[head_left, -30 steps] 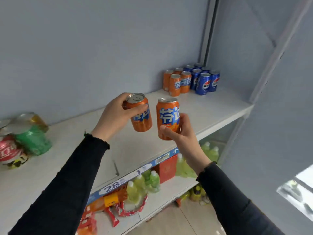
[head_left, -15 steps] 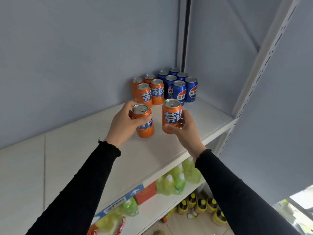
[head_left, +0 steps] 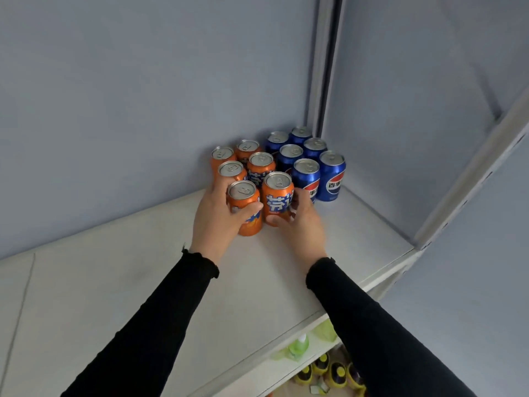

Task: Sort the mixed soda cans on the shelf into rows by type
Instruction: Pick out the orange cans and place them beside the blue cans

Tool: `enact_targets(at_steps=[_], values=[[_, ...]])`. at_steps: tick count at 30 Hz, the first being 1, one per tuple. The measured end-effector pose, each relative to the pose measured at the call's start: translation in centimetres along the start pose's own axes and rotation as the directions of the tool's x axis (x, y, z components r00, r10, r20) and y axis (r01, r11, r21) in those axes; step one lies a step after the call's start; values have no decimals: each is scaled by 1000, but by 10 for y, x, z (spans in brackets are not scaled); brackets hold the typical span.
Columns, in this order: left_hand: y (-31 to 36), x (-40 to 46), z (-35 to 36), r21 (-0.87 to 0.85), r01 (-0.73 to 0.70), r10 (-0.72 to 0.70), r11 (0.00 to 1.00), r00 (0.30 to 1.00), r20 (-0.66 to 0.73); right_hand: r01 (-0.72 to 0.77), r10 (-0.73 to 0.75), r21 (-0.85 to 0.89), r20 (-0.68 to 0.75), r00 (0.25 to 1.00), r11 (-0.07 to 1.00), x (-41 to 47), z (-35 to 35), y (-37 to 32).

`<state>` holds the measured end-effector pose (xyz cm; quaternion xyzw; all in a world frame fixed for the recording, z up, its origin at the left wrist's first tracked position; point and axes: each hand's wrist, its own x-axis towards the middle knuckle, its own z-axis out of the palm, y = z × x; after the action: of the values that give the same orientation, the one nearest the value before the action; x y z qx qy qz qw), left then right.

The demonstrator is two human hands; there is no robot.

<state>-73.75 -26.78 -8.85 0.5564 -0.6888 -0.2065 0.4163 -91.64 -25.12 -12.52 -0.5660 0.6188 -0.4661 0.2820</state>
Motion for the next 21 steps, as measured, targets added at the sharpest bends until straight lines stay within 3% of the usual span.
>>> enact_targets(at_steps=[4, 13, 18, 21], values=[[-5, -10, 6, -6, 37, -37, 999, 999, -9, 77, -81, -224, -9, 997, 971, 4, -8, 11], [8, -12, 29, 0, 143, -142, 990, 985, -99, 141, -120, -214, 108, 987, 967, 25, -13, 20], [20, -27, 32, -98, 212, -222, 972, 970, -98, 218, -189, -209, 148, 971, 953, 20, -19, 26], [16, -50, 27, 30, 288, -284, 957, 954, -99, 294, -255, -211, 193, 947, 932, 10, -20, 23]])
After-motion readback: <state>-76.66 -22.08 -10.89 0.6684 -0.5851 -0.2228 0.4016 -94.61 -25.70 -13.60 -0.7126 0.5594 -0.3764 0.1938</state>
